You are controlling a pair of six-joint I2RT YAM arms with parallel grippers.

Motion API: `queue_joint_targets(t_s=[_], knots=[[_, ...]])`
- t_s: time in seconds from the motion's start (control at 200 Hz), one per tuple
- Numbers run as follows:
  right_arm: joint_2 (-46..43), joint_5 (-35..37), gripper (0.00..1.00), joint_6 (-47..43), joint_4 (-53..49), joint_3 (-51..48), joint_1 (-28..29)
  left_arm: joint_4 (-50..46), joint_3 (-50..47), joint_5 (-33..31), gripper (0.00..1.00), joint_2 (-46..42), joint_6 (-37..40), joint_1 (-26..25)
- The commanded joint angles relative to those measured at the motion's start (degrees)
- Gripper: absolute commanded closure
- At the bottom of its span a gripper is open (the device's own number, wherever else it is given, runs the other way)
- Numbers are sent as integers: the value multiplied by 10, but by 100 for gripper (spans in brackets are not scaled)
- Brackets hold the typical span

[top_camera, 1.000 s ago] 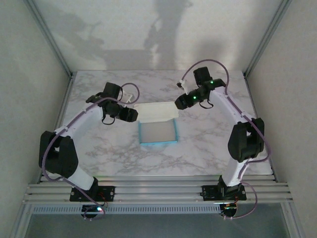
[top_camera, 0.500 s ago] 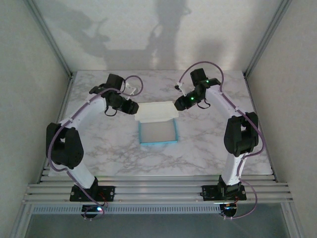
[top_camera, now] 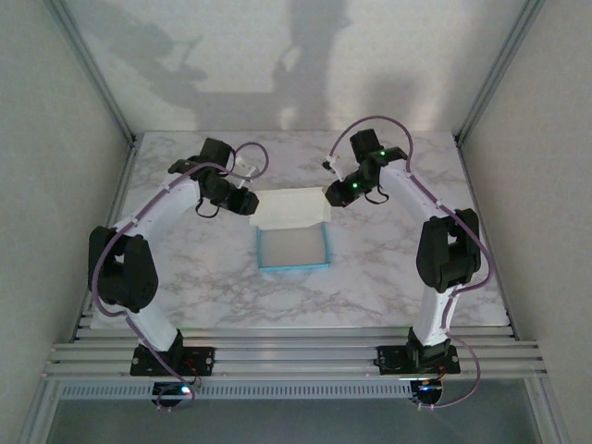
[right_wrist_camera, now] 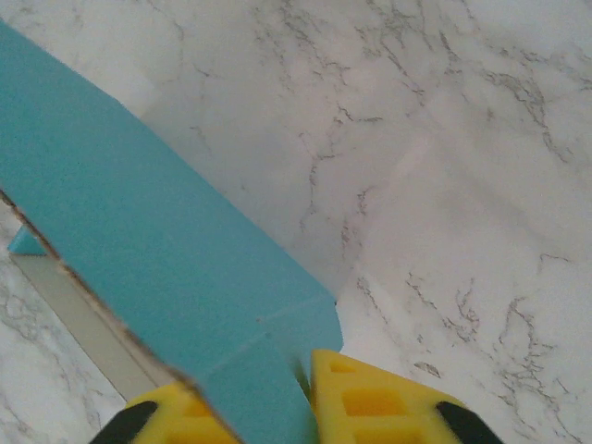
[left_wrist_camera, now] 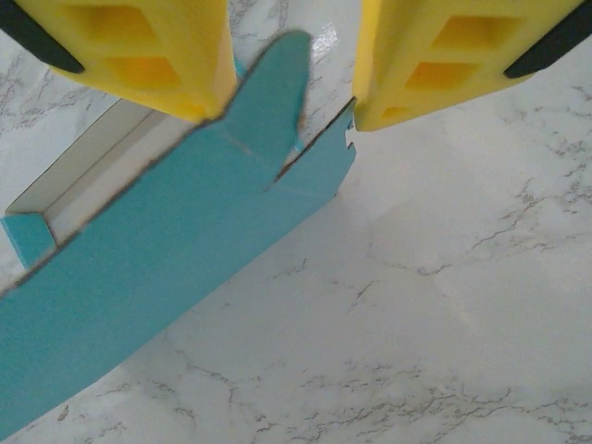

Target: Fold the paper box

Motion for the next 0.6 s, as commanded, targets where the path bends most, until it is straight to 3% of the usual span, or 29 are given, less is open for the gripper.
queue_joint_targets(t_s=[0.0,0.075,0.596], knots=[[-7,15,88,15,6,-13,4,-22,12,9,66,1,-2,2],[-12,22,89,24,13,-20,6,-25,13,7,72,1,-8,2],[-38,54,89,22,22,-44,23,-32,28,36,78,7,-5,-2]])
